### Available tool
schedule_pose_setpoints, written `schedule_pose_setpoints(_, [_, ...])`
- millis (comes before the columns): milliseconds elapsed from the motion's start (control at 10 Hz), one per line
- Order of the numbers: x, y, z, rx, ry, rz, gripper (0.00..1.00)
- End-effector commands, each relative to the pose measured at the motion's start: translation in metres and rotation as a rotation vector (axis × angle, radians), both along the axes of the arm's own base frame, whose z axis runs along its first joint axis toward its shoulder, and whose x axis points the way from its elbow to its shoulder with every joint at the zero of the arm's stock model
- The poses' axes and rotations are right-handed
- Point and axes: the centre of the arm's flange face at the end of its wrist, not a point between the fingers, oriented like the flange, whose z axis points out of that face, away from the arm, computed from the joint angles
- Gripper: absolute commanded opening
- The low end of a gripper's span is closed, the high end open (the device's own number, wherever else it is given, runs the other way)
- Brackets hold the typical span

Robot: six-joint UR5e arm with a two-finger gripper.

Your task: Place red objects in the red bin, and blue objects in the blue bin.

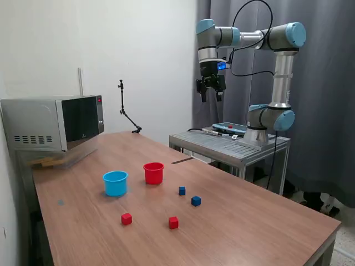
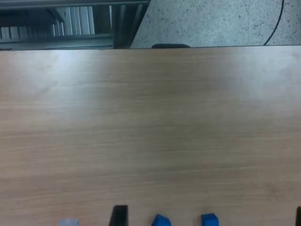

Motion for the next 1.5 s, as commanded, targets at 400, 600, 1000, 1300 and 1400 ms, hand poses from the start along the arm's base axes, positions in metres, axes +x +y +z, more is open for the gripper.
schedule_pose_setpoints(400, [-0.015,0.004,-0.014,-0.016,-0.026,-0.007,1.00])
schedule_pose_setpoints(600, [-0.044,0.010,-0.040,-0.021,-0.036,-0.013,1.00])
schedule_pose_setpoints(1000, [-0.099,-0.025,-0.147,-0.007,-0.063,-0.093,1.00])
schedule_pose_setpoints(1300, [-0.140,-0.071,-0.203,0.017,-0.061,-0.145,1.00])
schedule_pose_setpoints(1400, [-0.151,-0.073,-0.219,0.031,-0.080,-0.184,1.00])
